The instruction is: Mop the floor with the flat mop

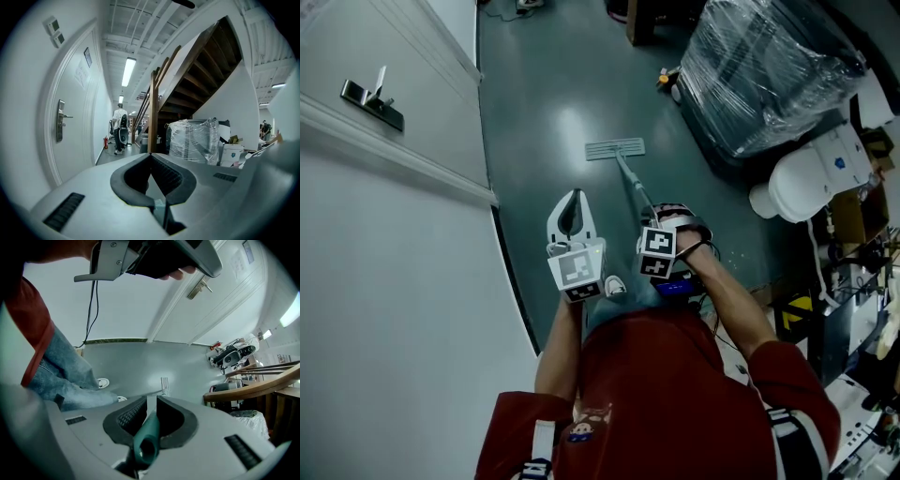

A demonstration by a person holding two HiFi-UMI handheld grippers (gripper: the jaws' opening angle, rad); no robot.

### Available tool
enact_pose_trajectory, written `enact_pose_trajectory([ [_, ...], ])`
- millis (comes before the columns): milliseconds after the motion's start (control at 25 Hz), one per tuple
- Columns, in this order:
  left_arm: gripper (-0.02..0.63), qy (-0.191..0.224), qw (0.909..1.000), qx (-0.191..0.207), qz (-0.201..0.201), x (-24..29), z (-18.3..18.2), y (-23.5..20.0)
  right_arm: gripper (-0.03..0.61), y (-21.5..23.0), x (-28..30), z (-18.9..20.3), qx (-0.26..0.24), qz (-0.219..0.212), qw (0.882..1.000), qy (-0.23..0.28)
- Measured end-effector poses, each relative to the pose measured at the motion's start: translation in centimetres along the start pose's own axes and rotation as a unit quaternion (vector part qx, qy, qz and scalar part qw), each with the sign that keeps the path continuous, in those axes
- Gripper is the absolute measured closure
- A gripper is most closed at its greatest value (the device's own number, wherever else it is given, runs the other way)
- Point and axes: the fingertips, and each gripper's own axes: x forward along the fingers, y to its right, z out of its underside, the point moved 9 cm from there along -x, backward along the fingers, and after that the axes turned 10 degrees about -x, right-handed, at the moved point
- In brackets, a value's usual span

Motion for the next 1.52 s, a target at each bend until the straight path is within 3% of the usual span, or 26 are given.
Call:
enact_pose_trajectory([
  [360,0.598,-0.022,0.9996,-0.007,0.018,-4.3,1.5,2.2,0.506,-5.5,-3.4,-0.3,0.009,-0.009,1.0,-0.002],
  [760,0.598,-0.024,0.9997,0.002,0.007,-6.3,2.3,7.3,0.506,-8.5,-7.0,3.3,-0.008,-0.029,0.999,0.012],
  [1520,0.598,0.005,0.9998,0.017,-0.012,-5.1,1.9,11.0,0.506,-6.7,-7.6,7.1,-0.028,-0.036,0.999,0.026],
])
